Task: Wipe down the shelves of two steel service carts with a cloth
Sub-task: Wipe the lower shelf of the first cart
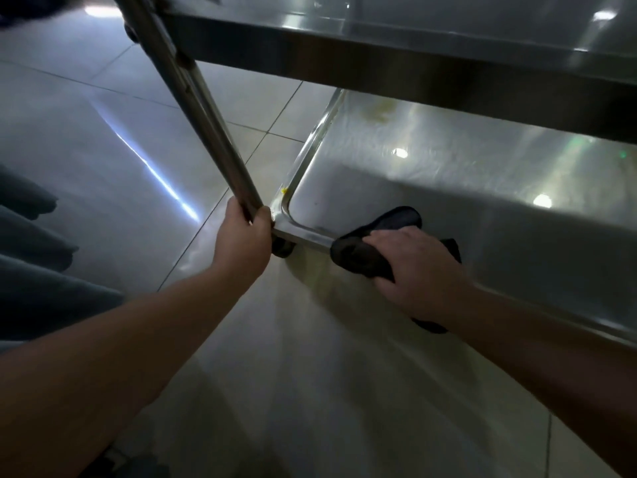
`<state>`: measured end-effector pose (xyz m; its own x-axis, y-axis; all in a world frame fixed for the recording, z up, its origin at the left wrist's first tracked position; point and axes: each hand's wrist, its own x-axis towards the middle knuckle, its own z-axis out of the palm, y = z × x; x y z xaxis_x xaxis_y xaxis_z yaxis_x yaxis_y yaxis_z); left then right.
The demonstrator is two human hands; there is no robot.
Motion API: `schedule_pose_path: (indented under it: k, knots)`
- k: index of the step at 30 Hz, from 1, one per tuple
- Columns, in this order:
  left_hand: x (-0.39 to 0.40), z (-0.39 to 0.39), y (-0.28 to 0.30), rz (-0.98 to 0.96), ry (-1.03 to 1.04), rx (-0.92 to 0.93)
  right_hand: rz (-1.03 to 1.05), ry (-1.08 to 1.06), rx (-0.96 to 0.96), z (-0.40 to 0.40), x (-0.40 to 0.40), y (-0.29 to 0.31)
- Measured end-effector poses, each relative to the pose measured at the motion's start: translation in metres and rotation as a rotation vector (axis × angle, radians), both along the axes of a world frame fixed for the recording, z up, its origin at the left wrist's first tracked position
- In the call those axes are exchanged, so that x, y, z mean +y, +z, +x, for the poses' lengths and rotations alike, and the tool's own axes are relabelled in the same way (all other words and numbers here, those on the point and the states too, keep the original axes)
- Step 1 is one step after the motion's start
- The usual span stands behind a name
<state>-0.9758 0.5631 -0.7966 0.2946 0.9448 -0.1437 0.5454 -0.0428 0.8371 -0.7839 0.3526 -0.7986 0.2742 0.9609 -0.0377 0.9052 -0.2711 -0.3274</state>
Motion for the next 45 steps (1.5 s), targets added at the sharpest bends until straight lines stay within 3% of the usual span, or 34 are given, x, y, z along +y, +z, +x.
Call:
schedule_pose_path:
  k: [4,10,19,23,27,29,34,39,42,45]
  knots:
    - [-0.005,0.006,0.0,-0.011,0.055,-0.027,0.036,-0.109,-0.078,-0.024,0.066,-0.004]
    - [-0.006,0.006,-0.006,0.021,0.064,-0.115,0.053,-0.112,-0.091,-0.046,0.152,-0.008]
    - [-0.001,-0.005,-0.014,0.03,-0.055,-0.192,0.037,-0.314,-0.212,-0.012,0.199,-0.005]
    - [0.001,-0.009,-0.021,-0.011,-0.086,-0.143,0.045,-0.461,-0.236,0.031,0.18,-0.012]
    - [-0.003,-0.023,-0.033,0.002,-0.003,0.137,0.027,-0.489,-0.24,0.054,0.143,-0.016]
    - [-0.01,-0.028,-0.036,-0.098,0.009,0.271,0.022,-0.422,-0.216,0.055,0.118,-0.018]
    - [-0.039,-0.015,-0.038,-0.237,-0.338,0.448,-0.01,-0.256,-0.035,0.04,0.045,-0.012]
    - [-0.07,0.006,-0.043,-0.201,-0.604,0.6,-0.072,0.007,-0.118,0.025,-0.029,-0.012]
    - [-0.096,0.012,-0.039,-0.224,-0.708,0.658,-0.066,0.007,-0.121,0.022,-0.065,-0.009]
    - [-0.125,0.008,-0.02,-0.241,-0.812,0.734,-0.194,-0.088,-0.105,0.019,-0.097,0.013]
